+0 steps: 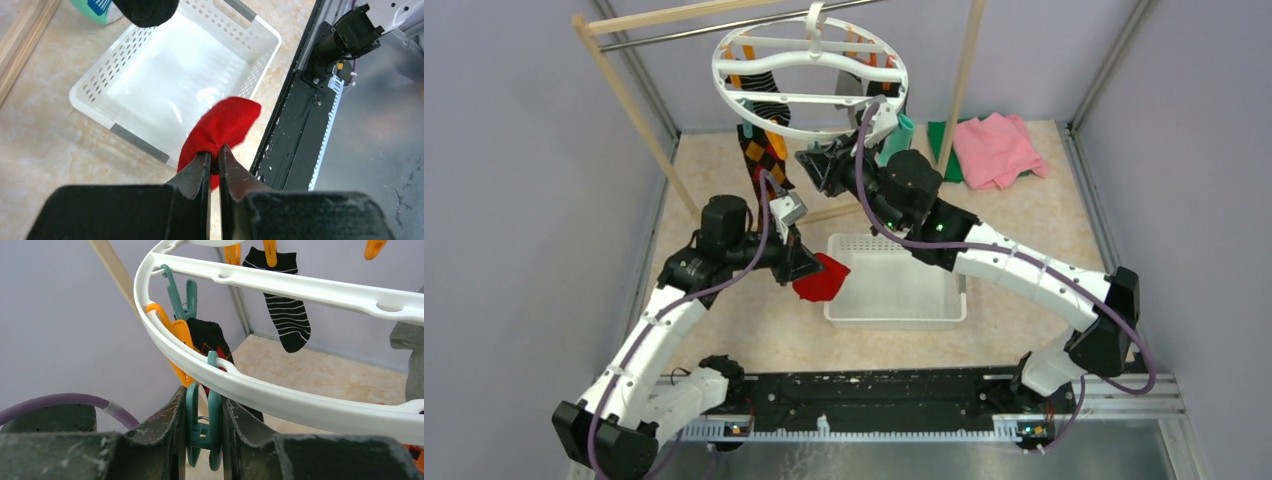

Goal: Remove the socks clipped to the hanger

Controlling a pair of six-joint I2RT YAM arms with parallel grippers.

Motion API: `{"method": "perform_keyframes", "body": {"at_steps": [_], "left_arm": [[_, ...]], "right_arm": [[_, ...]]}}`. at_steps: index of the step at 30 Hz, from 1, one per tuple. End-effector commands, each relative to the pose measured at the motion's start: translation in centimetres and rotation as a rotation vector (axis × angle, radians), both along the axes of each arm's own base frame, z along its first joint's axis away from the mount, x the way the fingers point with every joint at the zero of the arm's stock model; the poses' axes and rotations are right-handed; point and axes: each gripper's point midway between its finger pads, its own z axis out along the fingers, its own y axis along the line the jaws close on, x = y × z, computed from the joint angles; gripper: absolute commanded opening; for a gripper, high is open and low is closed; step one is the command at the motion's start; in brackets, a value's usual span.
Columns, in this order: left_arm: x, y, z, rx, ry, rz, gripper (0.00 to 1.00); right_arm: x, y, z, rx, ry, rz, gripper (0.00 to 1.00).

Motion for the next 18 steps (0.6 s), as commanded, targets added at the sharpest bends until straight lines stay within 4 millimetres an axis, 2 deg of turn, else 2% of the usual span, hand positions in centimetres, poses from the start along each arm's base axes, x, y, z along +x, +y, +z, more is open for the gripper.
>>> {"method": "perform_keyframes", "body": {"at_steps": [1,6,9,10,11,13,14,18], "left_arm": [[0.0,-1.1,0.8,-0.010,-0.076,-0.044,0.00],[-0.3,-3.2,0.1,-0.011,-0.049,-0.133,0.00],[0.2,-4.2,-1.4,0.016,-0.032,-0.145,0.00],[0.7,-4.3,-1.9,0.026,-0.030,-0.135,0.03],[0.7,-4.6,-2.4,0.028,-0.025,-0.139,0.22],[0.7,-4.9,-2.9,0.028,0.002,-0.149,0.83],[0.7,-5.0,-3.0,0.028,0.012,-0.148,0.96],[-0.3,-4.4,-2.8,0.048,0.012,-0.162,0.99]], "right_arm": [[-0.4,-1.5,1.7,0.035,-0.004,-0.007,0.00],[-0.6,-1.8,1.4,0.046,0.016,-0.007,0.00],[-0.8,-1.8,1.2,0.050,0.027,-0.002,0.00],[-0.8,-1.8,1.1,0.050,0.030,-0.002,0.00],[-0.8,-1.8,1.0,0.048,0.033,-0.001,0.00],[-0.8,-1.9,0.7,0.044,0.040,-0.003,0.05],[-0.8,-1.9,0.5,0.042,0.043,-0.003,0.12],[-1.0,-2.5,-0.2,0.028,0.064,-0.011,0.52]]}}
